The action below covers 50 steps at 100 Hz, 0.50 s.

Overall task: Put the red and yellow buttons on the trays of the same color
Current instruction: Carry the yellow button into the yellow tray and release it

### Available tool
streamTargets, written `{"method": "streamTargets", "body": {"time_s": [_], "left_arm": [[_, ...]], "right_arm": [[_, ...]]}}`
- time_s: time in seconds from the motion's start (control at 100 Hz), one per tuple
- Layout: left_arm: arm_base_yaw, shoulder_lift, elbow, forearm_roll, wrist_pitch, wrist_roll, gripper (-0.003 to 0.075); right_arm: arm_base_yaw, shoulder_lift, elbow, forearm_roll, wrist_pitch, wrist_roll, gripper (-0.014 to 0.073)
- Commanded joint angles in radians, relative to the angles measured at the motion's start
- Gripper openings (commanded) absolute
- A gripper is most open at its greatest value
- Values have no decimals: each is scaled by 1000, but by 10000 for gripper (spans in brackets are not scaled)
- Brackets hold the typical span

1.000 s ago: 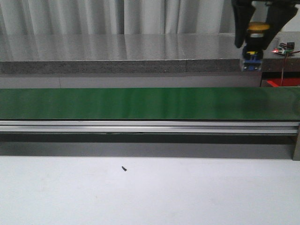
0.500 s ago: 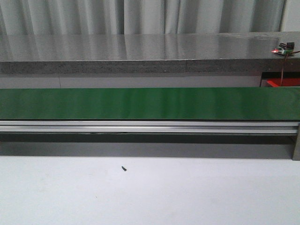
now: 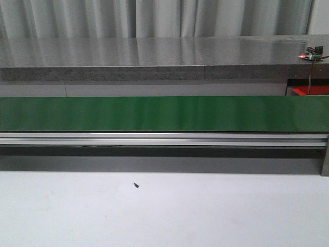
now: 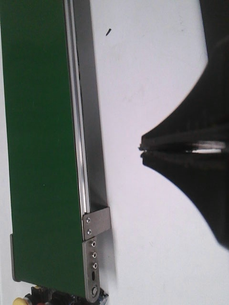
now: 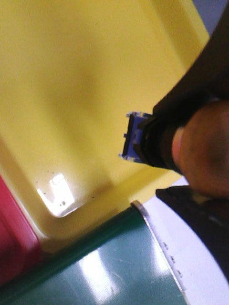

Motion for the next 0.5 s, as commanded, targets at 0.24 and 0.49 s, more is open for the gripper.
{"method": "streamTargets", "body": {"time_s": [0.24,0.49], "left_arm": [[-8,5,-25,-22,-68,4,-20],[-8,5,-25,-22,-68,4,-20]], "right_arm": [[-9,114,-17,27,-100,-21,248],[-9,170,-20,29,-107,-22,306]]}}
